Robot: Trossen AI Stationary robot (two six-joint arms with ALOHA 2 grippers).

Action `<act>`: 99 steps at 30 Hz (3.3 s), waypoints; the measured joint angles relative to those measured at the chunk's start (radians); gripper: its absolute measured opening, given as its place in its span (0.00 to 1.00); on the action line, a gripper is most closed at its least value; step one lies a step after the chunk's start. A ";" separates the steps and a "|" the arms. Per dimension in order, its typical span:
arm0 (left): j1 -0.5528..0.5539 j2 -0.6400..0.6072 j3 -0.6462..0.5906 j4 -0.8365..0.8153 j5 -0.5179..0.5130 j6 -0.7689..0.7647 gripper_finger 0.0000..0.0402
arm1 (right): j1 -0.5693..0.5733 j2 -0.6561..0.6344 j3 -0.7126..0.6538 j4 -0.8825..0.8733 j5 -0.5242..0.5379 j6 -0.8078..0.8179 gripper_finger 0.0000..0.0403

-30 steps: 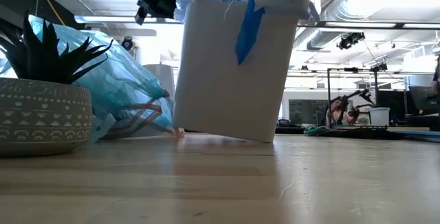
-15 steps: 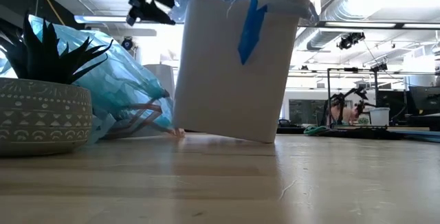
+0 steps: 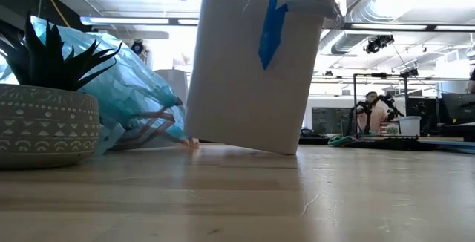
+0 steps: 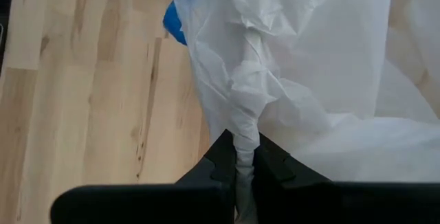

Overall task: Place trash/remove bag and relplace
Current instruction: Insert the new trash bag into the trash bin

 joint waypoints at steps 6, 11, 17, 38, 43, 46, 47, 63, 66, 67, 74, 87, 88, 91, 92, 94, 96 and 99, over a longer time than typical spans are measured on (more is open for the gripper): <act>-0.047 0.001 0.000 -0.036 -0.078 0.059 0.53 | 0.000 -0.001 0.000 -0.030 -0.002 0.000 0.01; -0.043 0.046 0.000 -0.079 -0.003 -0.041 0.53 | 0.006 -0.002 0.000 -0.032 0.039 -0.011 0.01; -0.043 0.137 0.000 -0.031 0.009 -0.044 0.53 | 0.031 0.001 0.006 -0.022 0.104 -0.001 0.02; -0.042 0.199 0.000 0.018 0.032 -0.043 0.53 | 0.140 0.001 0.268 0.003 0.294 -0.027 0.39; -0.042 0.198 0.000 0.017 0.032 -0.043 0.53 | 0.124 0.001 0.287 0.015 0.368 -0.061 0.36; -0.042 0.198 0.000 0.017 0.033 -0.043 0.53 | 0.102 0.001 0.256 0.027 0.386 -0.079 0.36; -0.042 0.198 0.000 0.016 0.035 -0.043 0.53 | 0.097 0.002 0.243 0.031 0.392 -0.080 0.36; -0.044 0.198 0.000 0.020 0.038 -0.045 0.53 | 0.076 0.017 0.184 0.082 0.472 -0.152 0.36; -0.044 0.198 0.000 0.020 0.038 -0.045 0.53 | 0.073 0.048 0.184 0.076 0.488 -0.184 0.36; -0.044 0.198 0.000 0.020 0.038 -0.046 0.53 | 0.071 0.061 0.184 0.074 0.500 -0.194 0.36; -0.044 0.198 0.000 0.020 0.045 -0.071 0.53 | 0.034 0.131 0.183 0.052 0.639 -0.257 0.36; -0.044 0.198 0.000 0.015 0.073 -0.071 0.53 | -0.119 0.138 0.292 0.096 0.474 -0.350 0.01; -0.044 0.198 0.000 0.013 0.073 -0.070 0.53 | -0.144 0.138 0.310 0.096 0.440 -0.359 0.01; -0.045 0.198 0.000 0.007 0.078 -0.070 0.53 | -0.225 0.138 0.370 0.092 0.335 -0.393 0.00; -0.045 0.198 0.000 0.005 0.079 -0.070 0.53 | -0.257 0.138 0.393 0.093 0.289 -0.405 0.00; -0.045 0.198 0.000 0.002 0.080 -0.070 0.53 | -0.326 0.137 0.435 0.096 0.179 -0.418 0.00; -0.045 0.198 0.000 -0.001 0.080 -0.070 0.53 | -0.402 0.137 0.462 0.099 0.081 -0.423 0.00; -0.045 0.198 0.000 -0.004 0.082 -0.070 0.53 | -0.505 0.137 0.468 0.097 -0.055 -0.437 0.00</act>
